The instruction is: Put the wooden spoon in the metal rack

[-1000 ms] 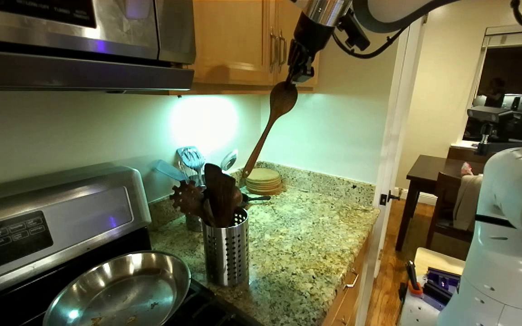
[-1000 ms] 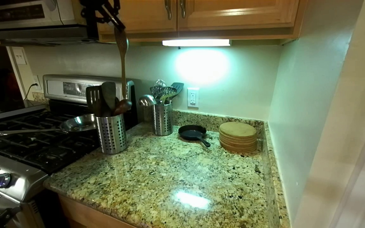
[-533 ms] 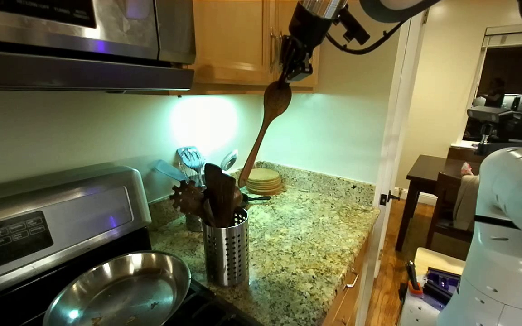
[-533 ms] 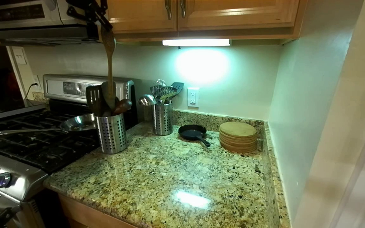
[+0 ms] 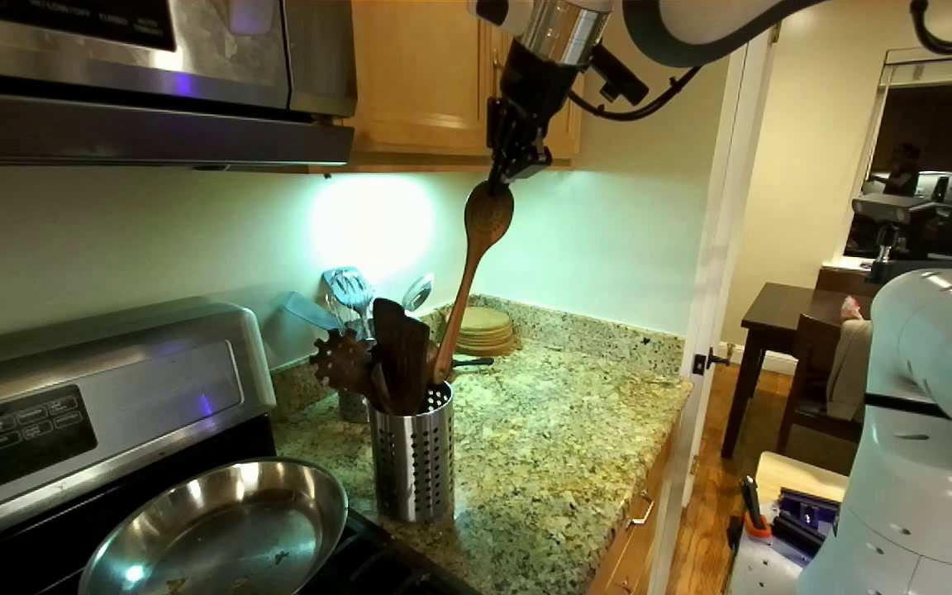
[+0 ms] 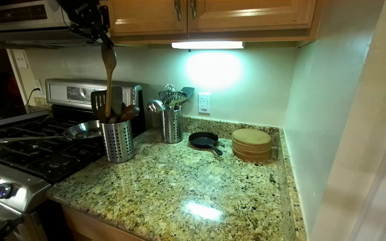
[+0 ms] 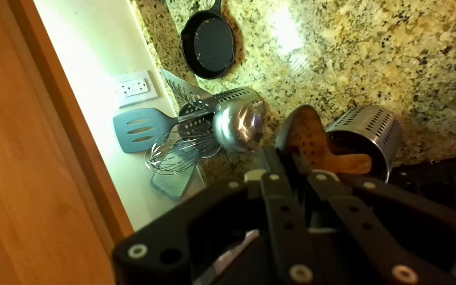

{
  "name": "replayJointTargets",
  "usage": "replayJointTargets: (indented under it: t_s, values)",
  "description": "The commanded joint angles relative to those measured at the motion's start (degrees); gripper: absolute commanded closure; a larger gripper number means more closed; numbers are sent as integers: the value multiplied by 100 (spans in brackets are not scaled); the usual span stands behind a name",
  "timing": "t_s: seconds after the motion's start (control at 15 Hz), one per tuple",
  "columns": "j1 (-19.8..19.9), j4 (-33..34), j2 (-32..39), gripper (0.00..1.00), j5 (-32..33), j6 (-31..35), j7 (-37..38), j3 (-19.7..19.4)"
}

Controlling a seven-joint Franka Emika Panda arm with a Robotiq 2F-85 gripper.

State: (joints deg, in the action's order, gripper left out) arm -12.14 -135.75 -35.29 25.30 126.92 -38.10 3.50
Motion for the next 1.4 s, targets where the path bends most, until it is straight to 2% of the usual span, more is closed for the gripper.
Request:
replayJointTargets:
  t_s: [0.0,0.73,1.33]
  values:
    - [-32,24,240,96,-9,147,-158,-9]
    - [-11,159,924,95,25,527,-266,165]
    - [70,84,1573,95,147,1276,-15,364]
